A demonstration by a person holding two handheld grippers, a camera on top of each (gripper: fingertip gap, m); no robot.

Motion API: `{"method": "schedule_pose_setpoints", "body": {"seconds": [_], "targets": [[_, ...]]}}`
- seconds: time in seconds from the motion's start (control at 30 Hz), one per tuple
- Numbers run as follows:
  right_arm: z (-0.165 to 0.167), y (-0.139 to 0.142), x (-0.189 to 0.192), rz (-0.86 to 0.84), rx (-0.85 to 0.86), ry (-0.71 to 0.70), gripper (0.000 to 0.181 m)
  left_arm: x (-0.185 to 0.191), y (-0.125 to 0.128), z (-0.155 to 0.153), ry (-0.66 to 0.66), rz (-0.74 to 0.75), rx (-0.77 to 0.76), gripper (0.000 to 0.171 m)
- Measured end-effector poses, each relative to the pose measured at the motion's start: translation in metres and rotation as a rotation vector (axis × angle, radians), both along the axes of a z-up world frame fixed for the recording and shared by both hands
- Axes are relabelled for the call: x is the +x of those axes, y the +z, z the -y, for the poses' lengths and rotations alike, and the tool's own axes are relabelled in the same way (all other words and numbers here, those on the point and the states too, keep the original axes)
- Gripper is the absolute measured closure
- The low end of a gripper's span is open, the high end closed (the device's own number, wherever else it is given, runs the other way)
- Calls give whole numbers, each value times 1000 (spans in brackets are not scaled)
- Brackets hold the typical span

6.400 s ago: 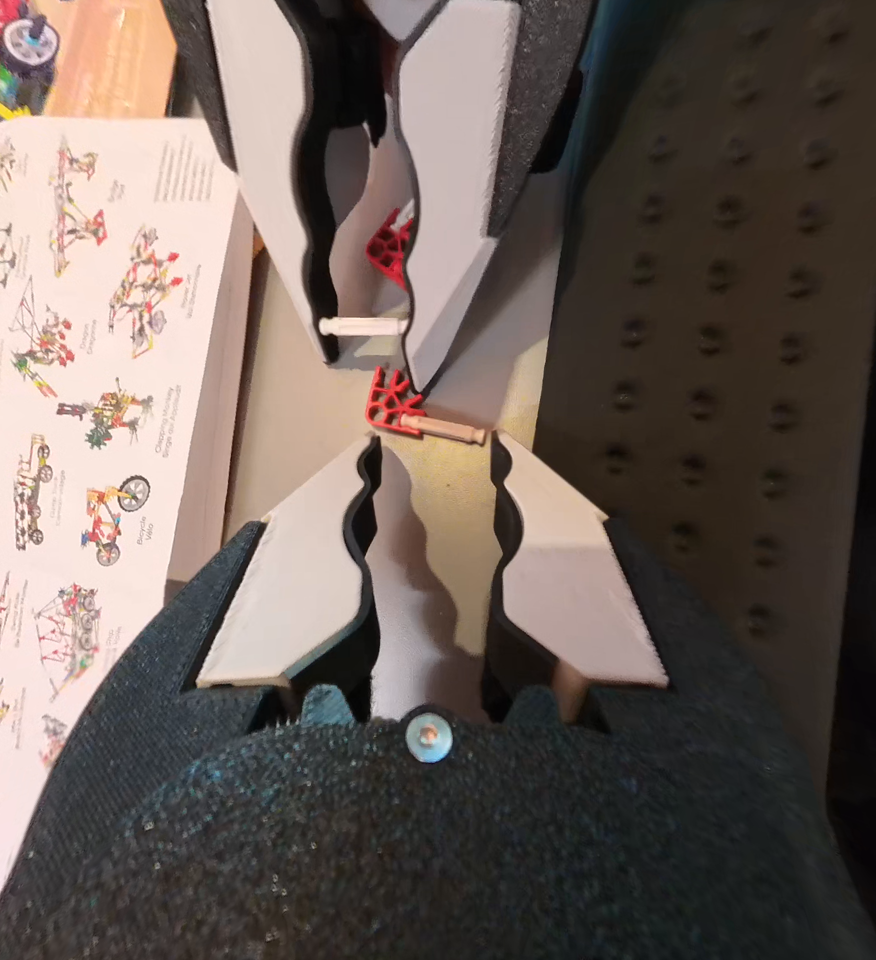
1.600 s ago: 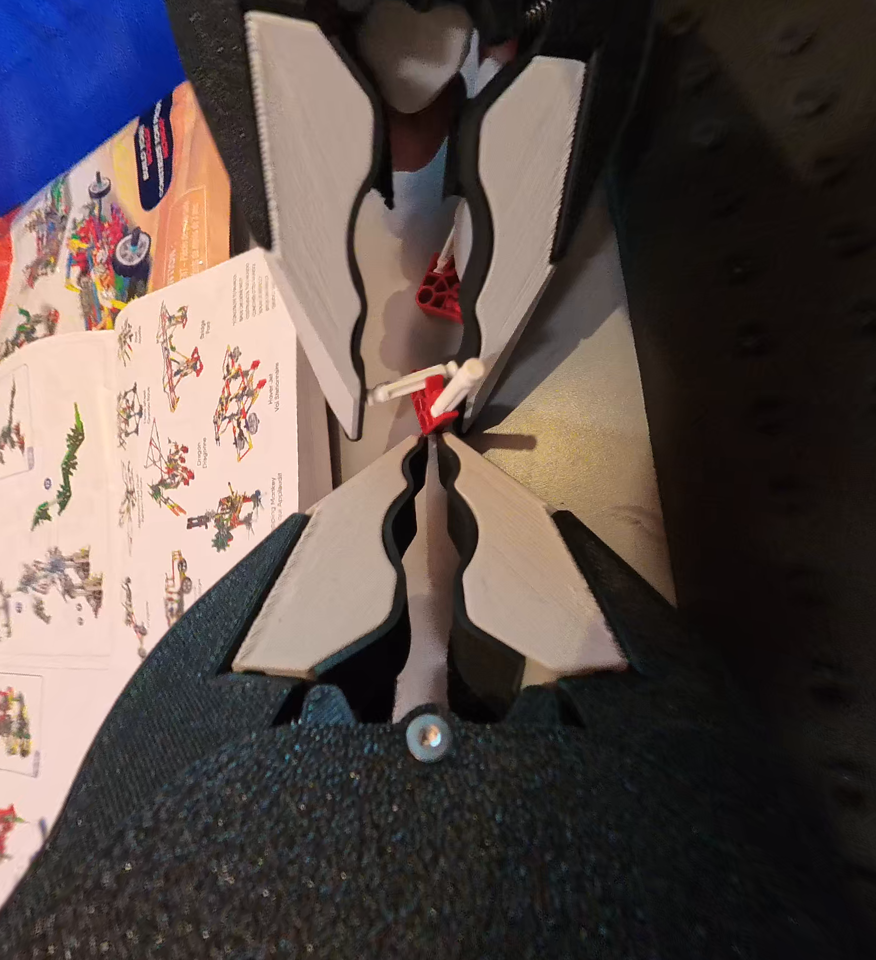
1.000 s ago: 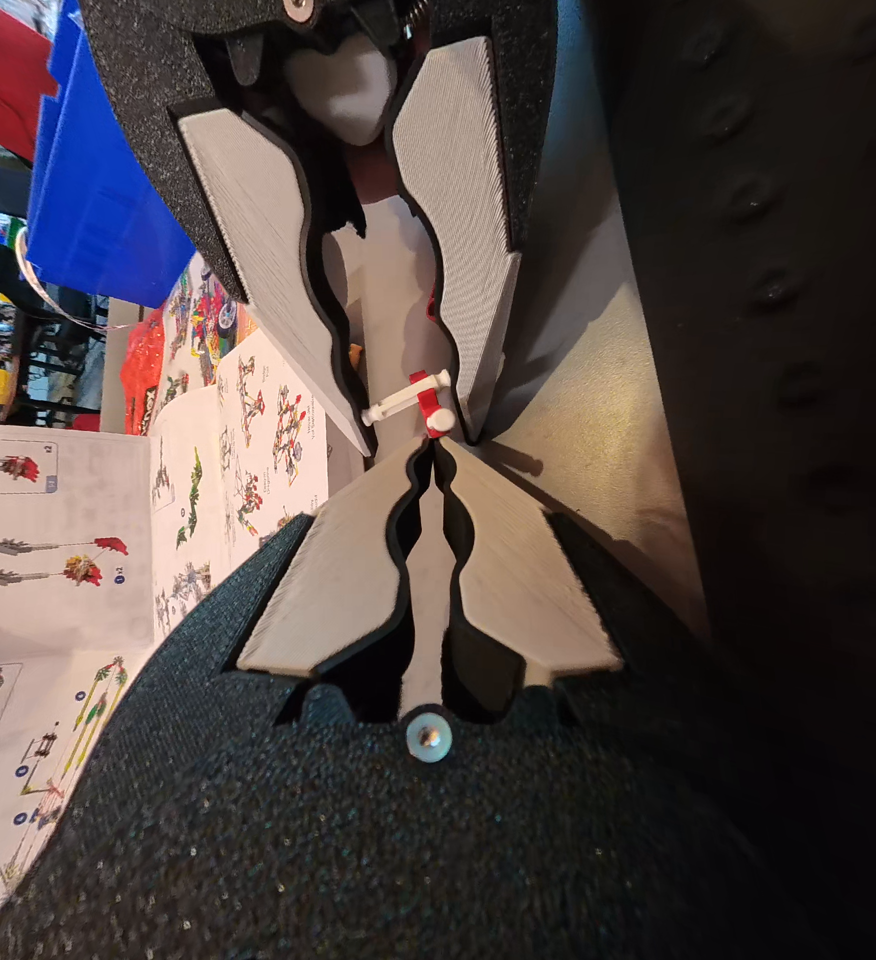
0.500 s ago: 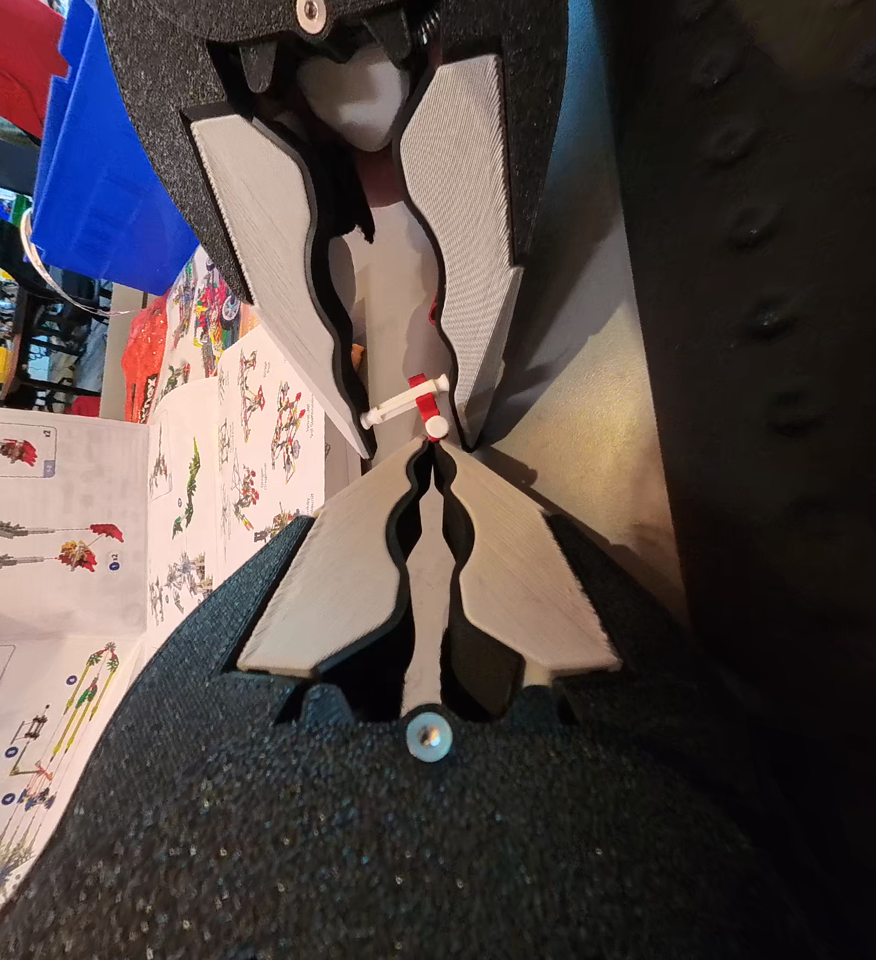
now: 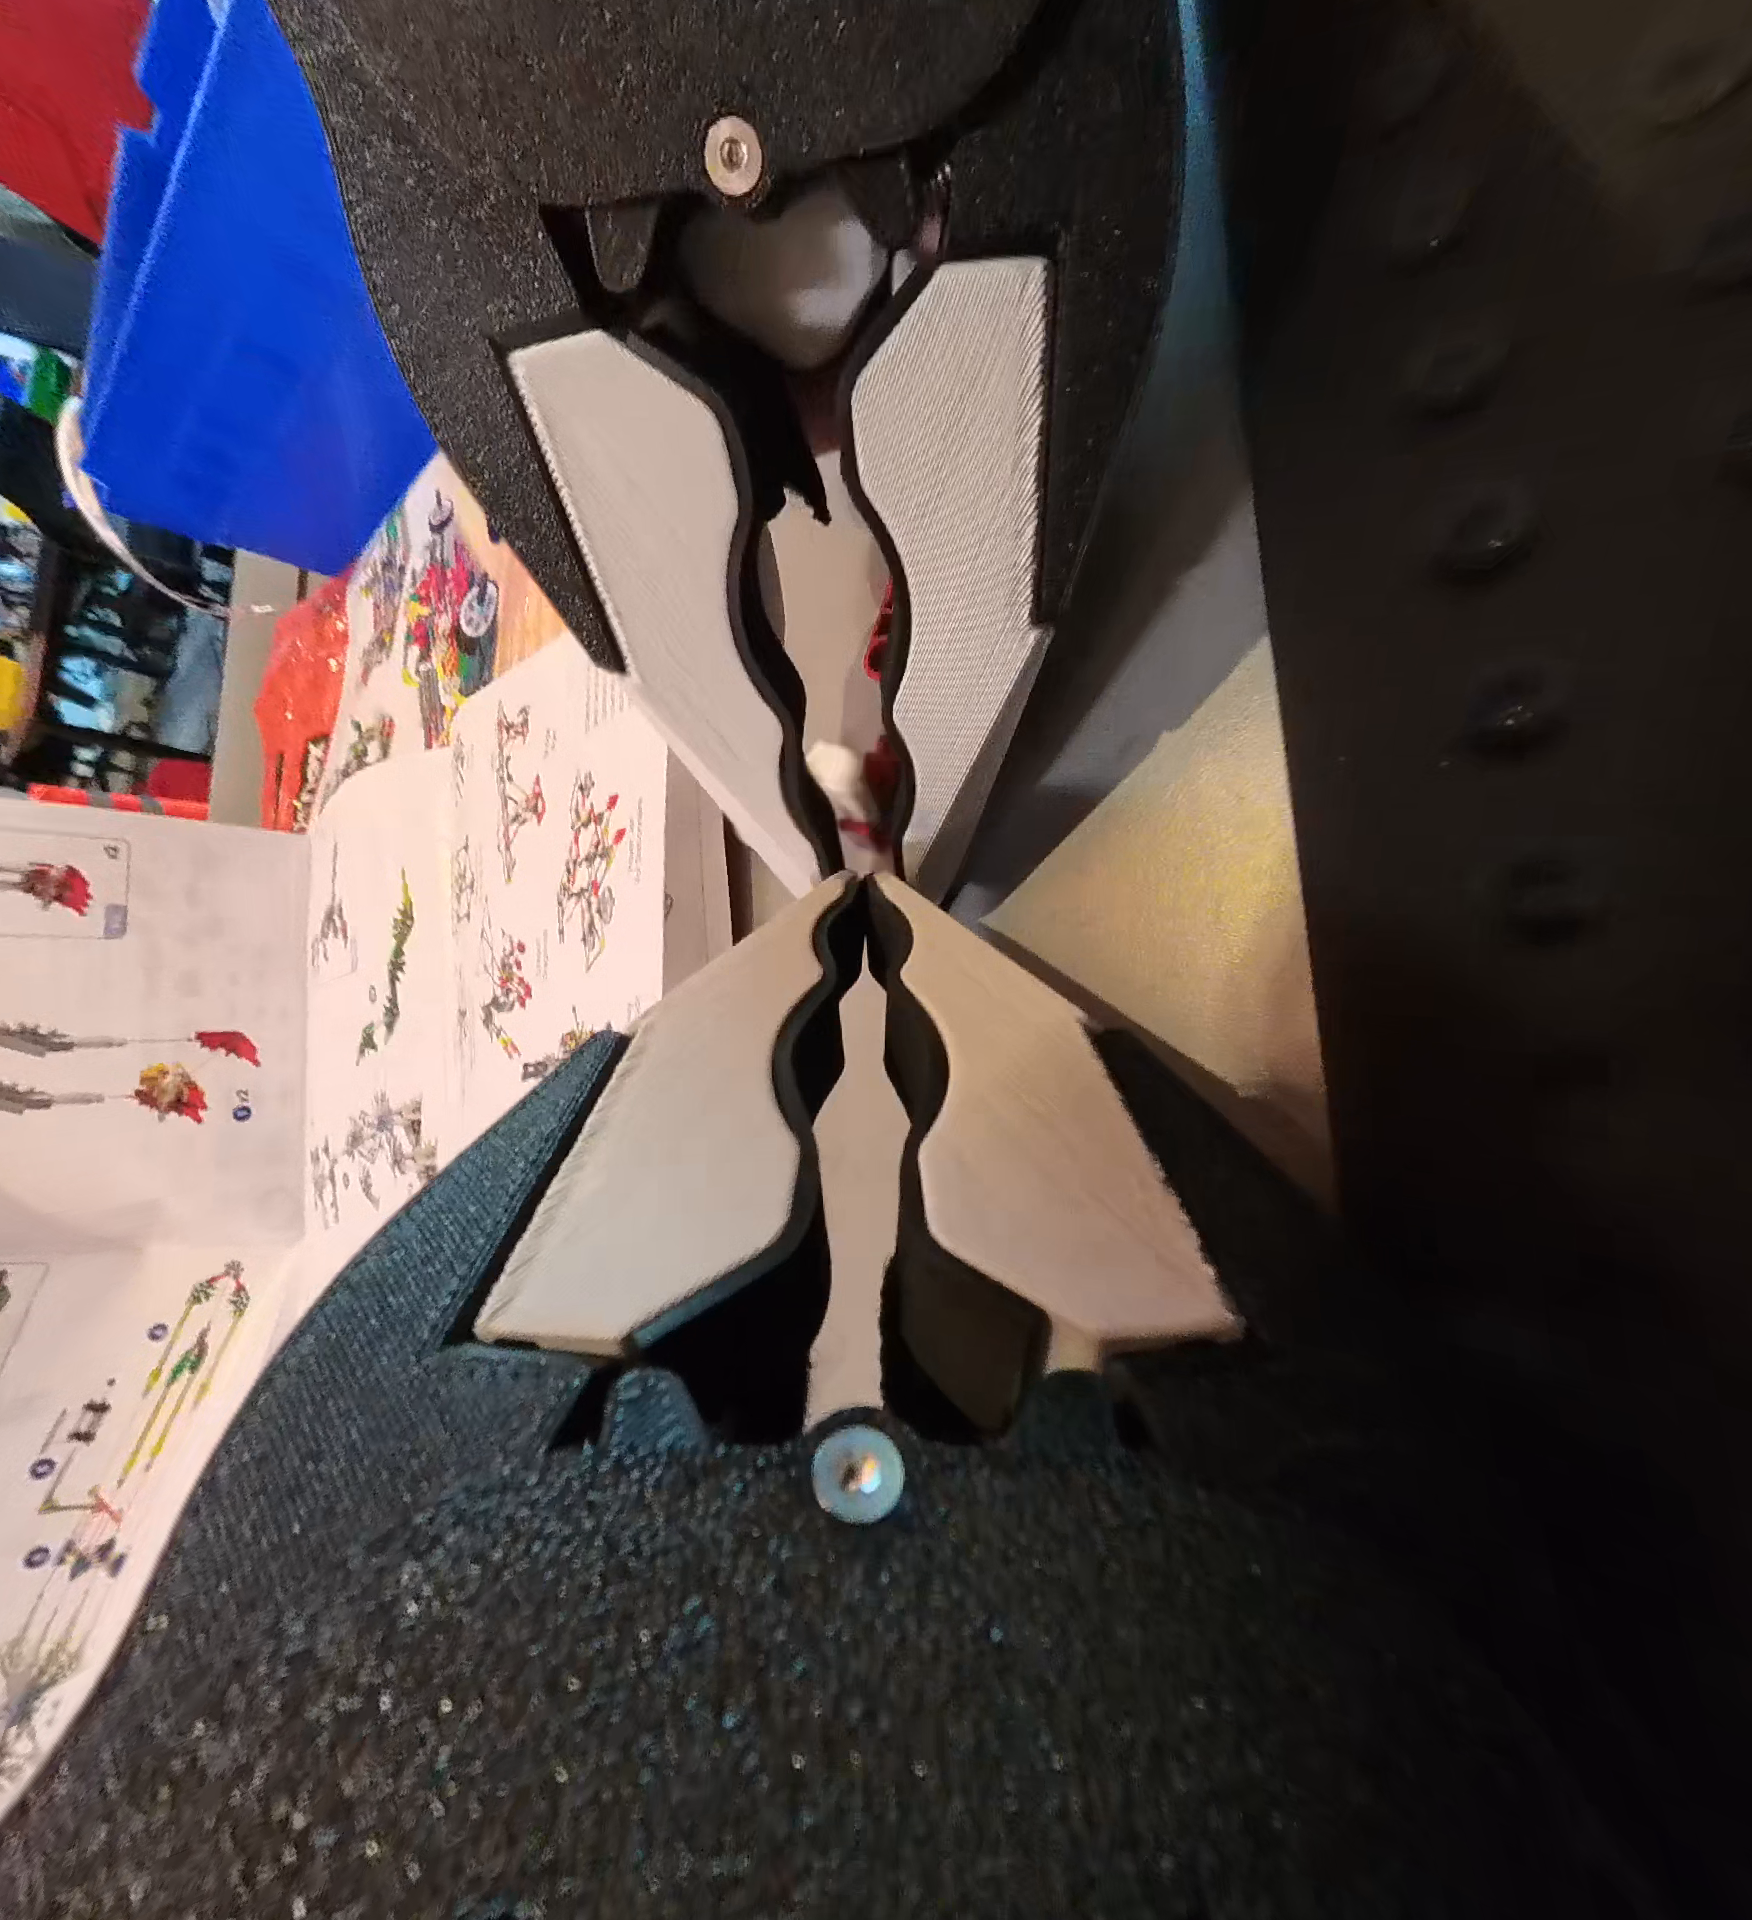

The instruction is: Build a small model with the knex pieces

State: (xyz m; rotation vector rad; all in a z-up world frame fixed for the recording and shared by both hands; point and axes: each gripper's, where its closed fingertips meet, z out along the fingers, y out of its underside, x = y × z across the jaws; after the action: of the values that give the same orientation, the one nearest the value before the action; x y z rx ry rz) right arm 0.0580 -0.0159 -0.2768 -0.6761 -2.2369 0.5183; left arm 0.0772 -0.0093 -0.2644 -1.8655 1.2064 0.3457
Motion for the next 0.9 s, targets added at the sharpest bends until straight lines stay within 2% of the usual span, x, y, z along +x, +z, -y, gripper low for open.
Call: {"method": "schedule_pose_setpoints", "body": {"seconds": [0.27,0.37,0.43,0.57,0.73,0.9], "targets": [[0,4,-1,1,-67,-5,170,-3,1,1,-7,31,-23,171],[2,16,3,-19,-159,-13,161,-3,4,0,-10,92,-37,171],[-2,24,8,-32,-187,-33,161,-5,7,-1,-10,99,-24,171],[-10,19,16,11,-191,-60,160,-5,2,2,-20,99,-59,171],[-9,18,20,33,-224,-68,175,-4,0,1,-21,133,-94,163],[2,34,15,38,-372,-65,176,5,-6,0,-40,136,-117,155]]}}
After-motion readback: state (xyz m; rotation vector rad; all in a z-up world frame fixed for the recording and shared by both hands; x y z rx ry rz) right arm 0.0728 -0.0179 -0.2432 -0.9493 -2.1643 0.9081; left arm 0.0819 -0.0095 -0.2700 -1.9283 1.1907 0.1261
